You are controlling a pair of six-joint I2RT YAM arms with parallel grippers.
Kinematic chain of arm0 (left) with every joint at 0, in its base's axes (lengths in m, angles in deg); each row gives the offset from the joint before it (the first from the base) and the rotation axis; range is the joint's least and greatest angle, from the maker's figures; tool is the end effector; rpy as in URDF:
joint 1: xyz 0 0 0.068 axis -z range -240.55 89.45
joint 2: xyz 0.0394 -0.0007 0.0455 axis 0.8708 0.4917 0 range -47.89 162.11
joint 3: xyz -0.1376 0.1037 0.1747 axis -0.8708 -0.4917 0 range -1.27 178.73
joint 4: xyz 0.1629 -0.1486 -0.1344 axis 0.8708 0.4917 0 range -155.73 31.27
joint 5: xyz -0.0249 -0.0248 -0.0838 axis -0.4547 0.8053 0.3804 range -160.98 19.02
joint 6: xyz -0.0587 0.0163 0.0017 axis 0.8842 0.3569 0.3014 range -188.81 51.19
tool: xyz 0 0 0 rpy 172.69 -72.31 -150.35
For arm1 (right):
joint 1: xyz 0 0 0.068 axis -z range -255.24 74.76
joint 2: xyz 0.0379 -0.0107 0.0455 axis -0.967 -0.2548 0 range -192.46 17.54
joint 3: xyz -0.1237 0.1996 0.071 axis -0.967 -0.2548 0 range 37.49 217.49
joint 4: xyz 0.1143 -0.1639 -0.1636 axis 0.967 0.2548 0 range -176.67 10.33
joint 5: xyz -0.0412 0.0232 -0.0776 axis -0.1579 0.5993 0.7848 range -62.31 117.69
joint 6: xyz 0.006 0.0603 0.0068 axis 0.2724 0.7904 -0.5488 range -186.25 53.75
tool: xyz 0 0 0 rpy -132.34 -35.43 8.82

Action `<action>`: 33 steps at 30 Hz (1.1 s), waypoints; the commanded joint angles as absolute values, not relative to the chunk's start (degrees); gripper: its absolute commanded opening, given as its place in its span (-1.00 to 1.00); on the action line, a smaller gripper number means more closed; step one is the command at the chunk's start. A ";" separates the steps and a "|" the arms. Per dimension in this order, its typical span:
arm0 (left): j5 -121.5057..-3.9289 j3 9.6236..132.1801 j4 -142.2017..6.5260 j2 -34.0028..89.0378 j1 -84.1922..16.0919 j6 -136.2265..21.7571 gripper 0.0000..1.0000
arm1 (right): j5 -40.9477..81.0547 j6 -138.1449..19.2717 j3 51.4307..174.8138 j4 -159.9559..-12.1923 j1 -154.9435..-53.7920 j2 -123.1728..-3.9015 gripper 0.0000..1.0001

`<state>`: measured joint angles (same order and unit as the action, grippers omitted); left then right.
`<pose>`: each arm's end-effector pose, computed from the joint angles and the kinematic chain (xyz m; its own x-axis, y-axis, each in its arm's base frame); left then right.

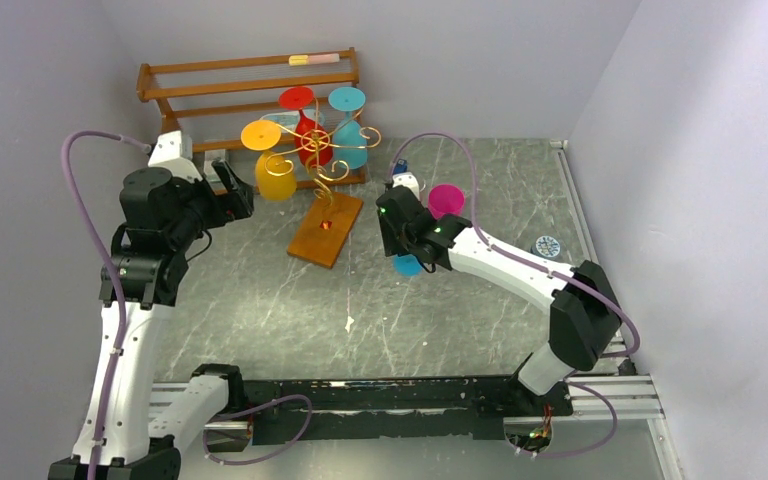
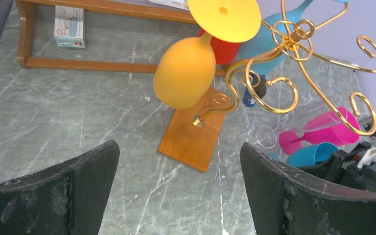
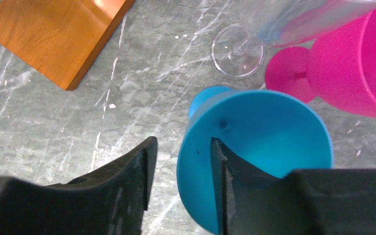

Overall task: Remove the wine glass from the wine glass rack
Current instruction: Place the wine glass at the center of the board, then pick up the wine glass from the wine rack.

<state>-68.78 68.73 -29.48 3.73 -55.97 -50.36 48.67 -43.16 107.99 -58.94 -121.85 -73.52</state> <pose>0.1970 -0.0175 0.3945 -0.3271 -0.2911 -0.8991 0.0134 0.9499 -0.3124 0.2517 0.2425 0.2333 -0.6738 -0.1796 -0.7168 -0.2726 0.9620 0.0153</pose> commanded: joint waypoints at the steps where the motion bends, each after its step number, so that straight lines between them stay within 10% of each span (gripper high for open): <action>1: -72.03 71.12 -31.03 5.04 -56.61 -47.68 0.94 | 48.56 -45.45 109.62 -59.13 -121.78 -70.02 0.08; 25: -62.85 83.77 -33.50 20.25 -60.13 -44.18 0.94 | 49.51 -44.15 104.40 -63.24 -121.70 -52.82 0.48; 33: -49.42 81.90 -42.58 25.26 -65.41 -35.13 0.58 | 50.06 -41.08 101.54 -65.87 -121.69 -48.45 0.49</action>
<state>-59.91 82.56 -36.00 22.52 -62.62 -41.66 48.78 -43.27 102.96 -63.67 -121.81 -49.83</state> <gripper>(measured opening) 0.838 0.746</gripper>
